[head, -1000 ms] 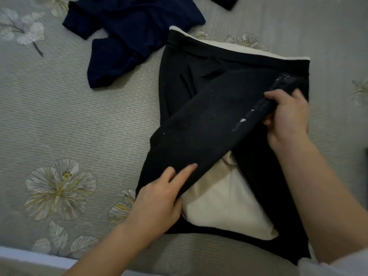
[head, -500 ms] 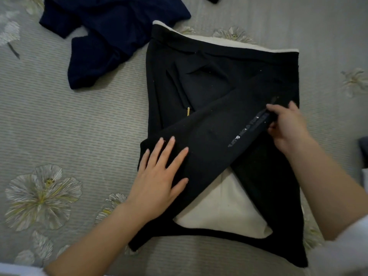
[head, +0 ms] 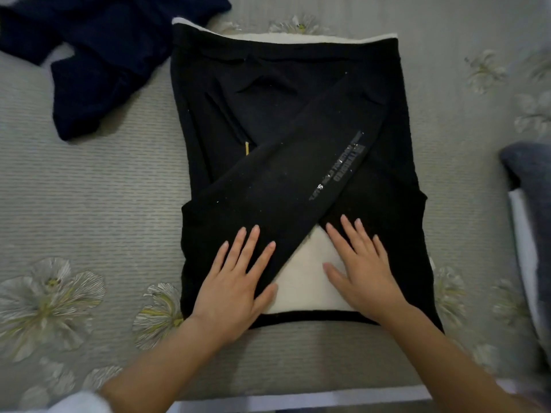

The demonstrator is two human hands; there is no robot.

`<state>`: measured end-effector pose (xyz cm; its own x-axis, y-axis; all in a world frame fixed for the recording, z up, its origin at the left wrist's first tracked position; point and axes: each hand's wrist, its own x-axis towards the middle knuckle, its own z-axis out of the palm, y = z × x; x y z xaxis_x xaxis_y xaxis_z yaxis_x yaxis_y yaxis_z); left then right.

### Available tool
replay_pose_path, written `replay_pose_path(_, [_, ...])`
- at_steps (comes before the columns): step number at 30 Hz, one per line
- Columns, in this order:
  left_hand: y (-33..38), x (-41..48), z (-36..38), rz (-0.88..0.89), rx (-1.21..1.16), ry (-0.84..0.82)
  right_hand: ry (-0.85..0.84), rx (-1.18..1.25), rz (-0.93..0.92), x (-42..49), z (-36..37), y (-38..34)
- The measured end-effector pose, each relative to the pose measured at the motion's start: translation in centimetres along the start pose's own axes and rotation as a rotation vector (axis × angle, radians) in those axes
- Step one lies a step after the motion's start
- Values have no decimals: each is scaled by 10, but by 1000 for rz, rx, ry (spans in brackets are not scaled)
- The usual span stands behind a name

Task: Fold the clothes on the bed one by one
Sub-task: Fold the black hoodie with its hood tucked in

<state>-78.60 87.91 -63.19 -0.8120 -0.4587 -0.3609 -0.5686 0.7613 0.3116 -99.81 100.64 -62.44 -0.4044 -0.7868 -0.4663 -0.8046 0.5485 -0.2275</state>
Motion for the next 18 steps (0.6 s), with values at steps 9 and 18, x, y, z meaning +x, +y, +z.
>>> replay_pose_path(9, [25,-19,8,278,119,28,-48,-215,-96,-83,-2,68])
replay_pose_path(18, [55,-5,20,47,375,-195,-30,-219,-124,-52,6,62])
